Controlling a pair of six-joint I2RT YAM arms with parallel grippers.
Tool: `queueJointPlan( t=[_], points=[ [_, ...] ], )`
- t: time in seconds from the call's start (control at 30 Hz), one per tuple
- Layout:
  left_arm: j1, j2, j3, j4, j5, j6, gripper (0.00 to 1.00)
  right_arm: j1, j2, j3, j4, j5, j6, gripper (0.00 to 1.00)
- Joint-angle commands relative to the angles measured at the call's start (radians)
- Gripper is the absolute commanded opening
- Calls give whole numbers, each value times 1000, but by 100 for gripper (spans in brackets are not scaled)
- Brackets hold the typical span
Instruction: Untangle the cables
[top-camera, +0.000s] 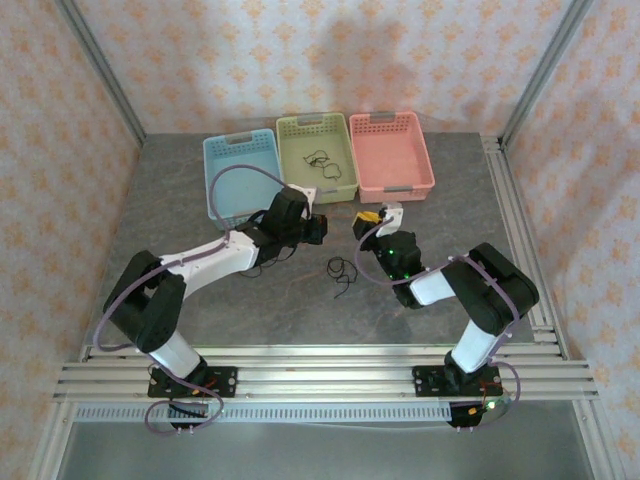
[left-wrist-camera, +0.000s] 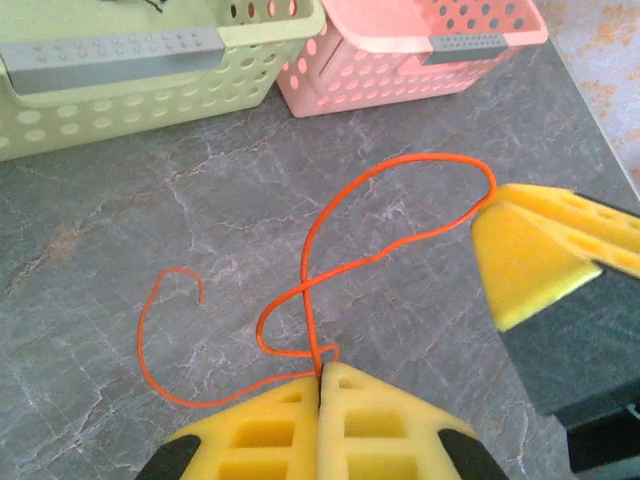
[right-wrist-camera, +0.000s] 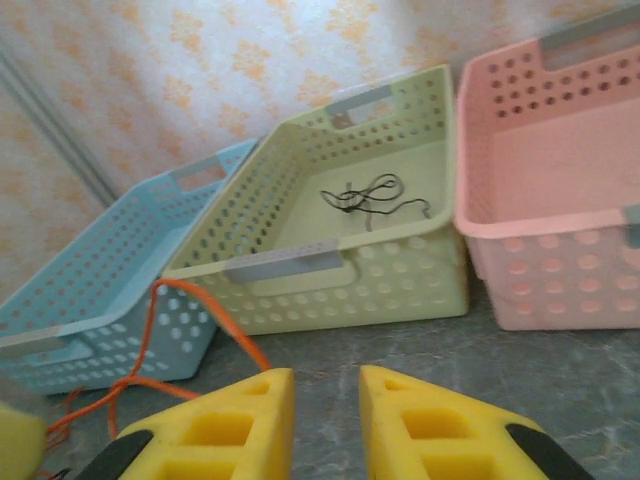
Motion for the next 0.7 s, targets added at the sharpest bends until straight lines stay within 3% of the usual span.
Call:
queueJointPlan(
  t=[0.0,0.07,0.1,0.33,0.5,0.67],
  points=[
    [-7,-51,-19,41,-48,19,0,21,11,22,91,-98,-45,24],
    [-9,-98,-57,30,-201,-1,0,58,0,30,60,-110,-124,24],
    [-1,-114,-73,38,-220,-2,0,75,-7,40,31,-110,-154,25],
    [18,-105,-63,19,-211,-17,0,96,7,75,-32,-174,-178,28],
    [17,-98,-67,58,-128,-8,0,105,22,101,-75,-214,-184,37],
    [11,-67,-42,60,-55,6,0,106,16,75,-27,-138,-182,43]
  ],
)
